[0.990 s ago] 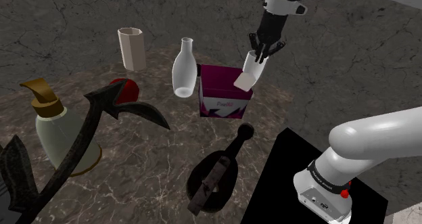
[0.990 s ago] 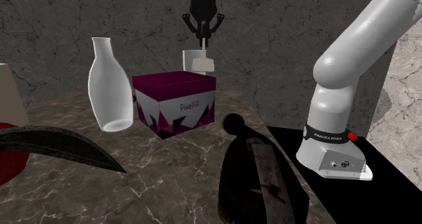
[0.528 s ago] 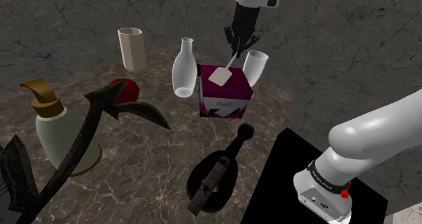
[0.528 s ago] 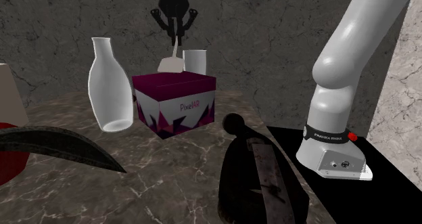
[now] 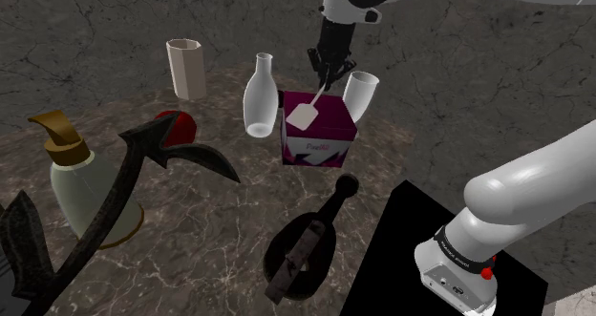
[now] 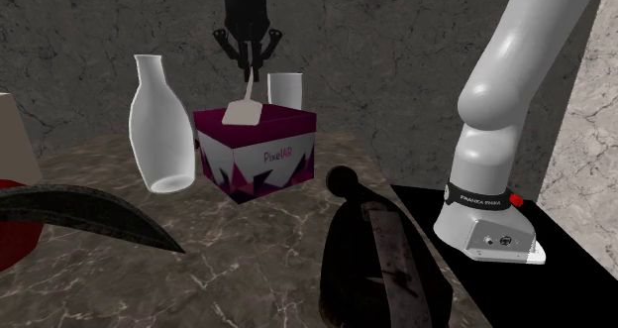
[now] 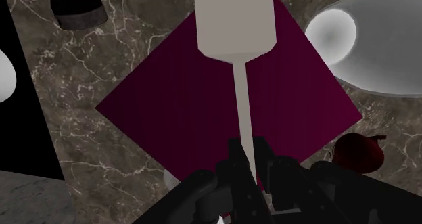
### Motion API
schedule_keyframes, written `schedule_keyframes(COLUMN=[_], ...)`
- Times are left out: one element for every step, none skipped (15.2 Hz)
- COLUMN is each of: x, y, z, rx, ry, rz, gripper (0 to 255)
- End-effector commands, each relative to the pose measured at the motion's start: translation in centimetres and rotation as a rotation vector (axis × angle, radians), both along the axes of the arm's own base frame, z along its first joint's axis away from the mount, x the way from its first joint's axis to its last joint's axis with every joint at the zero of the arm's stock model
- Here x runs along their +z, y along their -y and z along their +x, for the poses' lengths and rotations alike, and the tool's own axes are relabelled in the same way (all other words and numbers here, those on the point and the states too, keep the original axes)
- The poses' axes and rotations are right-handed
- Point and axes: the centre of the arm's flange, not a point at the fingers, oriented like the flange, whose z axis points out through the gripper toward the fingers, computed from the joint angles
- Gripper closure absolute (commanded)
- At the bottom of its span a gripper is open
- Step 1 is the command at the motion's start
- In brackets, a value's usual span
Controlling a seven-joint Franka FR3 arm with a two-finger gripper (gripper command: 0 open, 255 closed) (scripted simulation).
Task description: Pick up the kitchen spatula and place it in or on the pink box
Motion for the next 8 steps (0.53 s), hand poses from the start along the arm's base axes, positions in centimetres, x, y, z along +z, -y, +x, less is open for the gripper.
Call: schedule_keyframes(x=[-1.0,-1.6,-2.1,-2.6,-3.1,-3.7,-4.2,-4.7], y=[-0.1,-0.1,-0.1,-0.1,-0.1,-0.1,-0.1,-0.1], z=[0.1,0.1,0.1,0.1,0.1,0.1,0.1,0.1], rx=[0.000,0.000,0.000,0.000,0.000,0.000,0.000,0.000], ry=[0.000,0.000,0.000,0.000,0.000,0.000,0.000,0.000], rz=[0.000,0.000,0.000,0.000,0.000,0.000,0.000,0.000], gripper=[255,255,255,255,255,255,255,255])
